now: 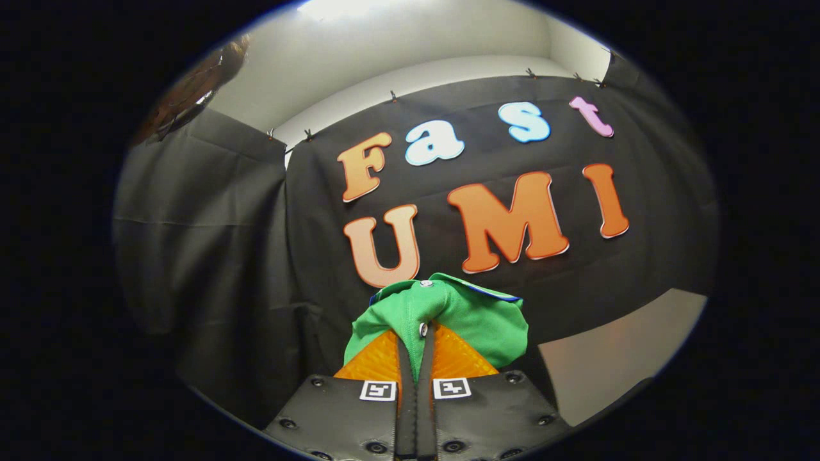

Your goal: Put the clothes into the washing machine and then close the washing machine lid.

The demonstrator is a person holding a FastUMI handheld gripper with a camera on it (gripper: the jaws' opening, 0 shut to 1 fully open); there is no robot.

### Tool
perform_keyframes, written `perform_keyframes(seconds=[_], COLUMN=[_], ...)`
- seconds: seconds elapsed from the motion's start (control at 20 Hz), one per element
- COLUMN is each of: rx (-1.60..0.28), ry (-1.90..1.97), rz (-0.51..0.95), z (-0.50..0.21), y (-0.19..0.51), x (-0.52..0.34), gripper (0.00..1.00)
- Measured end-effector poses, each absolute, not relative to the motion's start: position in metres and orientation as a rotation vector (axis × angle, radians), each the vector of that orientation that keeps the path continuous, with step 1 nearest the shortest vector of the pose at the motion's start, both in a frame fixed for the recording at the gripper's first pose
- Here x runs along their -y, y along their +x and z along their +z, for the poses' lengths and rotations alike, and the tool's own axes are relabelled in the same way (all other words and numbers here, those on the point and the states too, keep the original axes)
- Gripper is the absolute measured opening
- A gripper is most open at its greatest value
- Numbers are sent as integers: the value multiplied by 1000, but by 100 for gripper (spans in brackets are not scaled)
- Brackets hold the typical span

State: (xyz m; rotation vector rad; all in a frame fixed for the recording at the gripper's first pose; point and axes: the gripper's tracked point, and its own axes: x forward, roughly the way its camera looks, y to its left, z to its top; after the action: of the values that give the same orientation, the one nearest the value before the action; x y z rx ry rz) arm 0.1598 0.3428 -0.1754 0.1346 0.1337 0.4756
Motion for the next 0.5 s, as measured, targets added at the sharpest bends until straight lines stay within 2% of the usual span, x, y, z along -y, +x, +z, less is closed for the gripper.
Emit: perform_keyframes(seconds=[0.5], rx=[-448], ry=[81], rz=[497], z=[-354], y=[175], x=[-427], gripper=[8])
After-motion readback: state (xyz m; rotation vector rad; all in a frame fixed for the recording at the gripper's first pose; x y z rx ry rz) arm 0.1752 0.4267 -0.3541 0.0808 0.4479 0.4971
